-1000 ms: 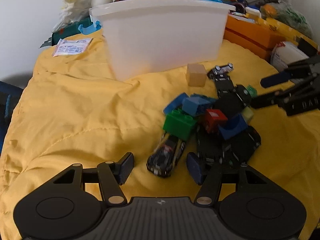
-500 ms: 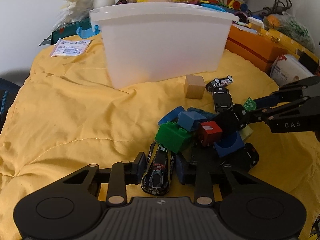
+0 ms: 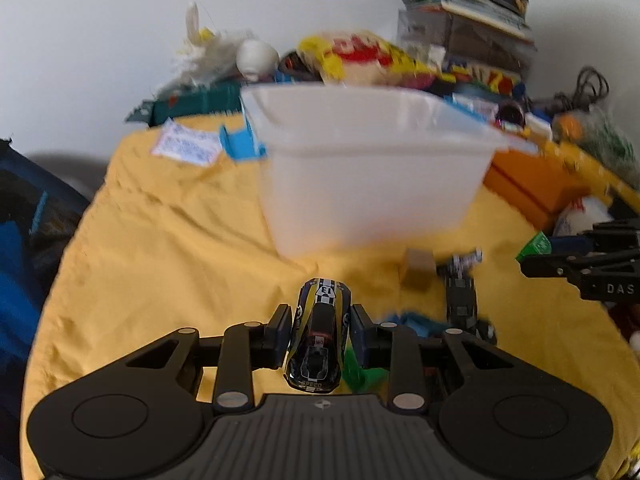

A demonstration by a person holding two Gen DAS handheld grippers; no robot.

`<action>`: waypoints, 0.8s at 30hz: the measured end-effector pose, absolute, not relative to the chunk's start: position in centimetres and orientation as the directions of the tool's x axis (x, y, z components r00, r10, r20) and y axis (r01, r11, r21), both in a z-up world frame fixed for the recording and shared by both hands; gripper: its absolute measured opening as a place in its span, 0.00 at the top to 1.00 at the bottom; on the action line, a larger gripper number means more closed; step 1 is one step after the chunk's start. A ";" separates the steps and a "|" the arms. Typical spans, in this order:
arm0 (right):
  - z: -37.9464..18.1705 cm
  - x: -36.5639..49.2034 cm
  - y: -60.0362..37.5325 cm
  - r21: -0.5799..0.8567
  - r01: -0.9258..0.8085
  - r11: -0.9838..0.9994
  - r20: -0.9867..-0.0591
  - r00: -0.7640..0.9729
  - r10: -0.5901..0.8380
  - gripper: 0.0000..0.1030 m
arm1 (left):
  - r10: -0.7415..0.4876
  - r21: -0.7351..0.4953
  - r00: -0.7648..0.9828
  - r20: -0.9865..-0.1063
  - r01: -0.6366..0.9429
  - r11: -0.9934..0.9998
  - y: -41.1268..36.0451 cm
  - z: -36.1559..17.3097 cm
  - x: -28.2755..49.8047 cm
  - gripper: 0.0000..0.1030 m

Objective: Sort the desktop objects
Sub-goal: 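Grasp the black toy car with the left tool while the right tool grasps the green tag, then carry the car and green tag over the white bin and open both tools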

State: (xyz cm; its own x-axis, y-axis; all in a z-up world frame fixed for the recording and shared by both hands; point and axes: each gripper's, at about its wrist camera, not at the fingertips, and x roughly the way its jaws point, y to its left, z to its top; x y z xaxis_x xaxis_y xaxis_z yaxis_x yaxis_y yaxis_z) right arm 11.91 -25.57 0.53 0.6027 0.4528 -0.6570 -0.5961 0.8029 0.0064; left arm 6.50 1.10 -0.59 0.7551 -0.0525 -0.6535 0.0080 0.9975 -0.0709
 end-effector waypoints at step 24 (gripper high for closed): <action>10.4 23.1 -22.1 0.037 -0.590 0.806 -0.560 0.656 0.506 0.62 | -0.034 -0.020 0.832 -0.553 0.027 0.999 1.5 9.8 18.1 0.66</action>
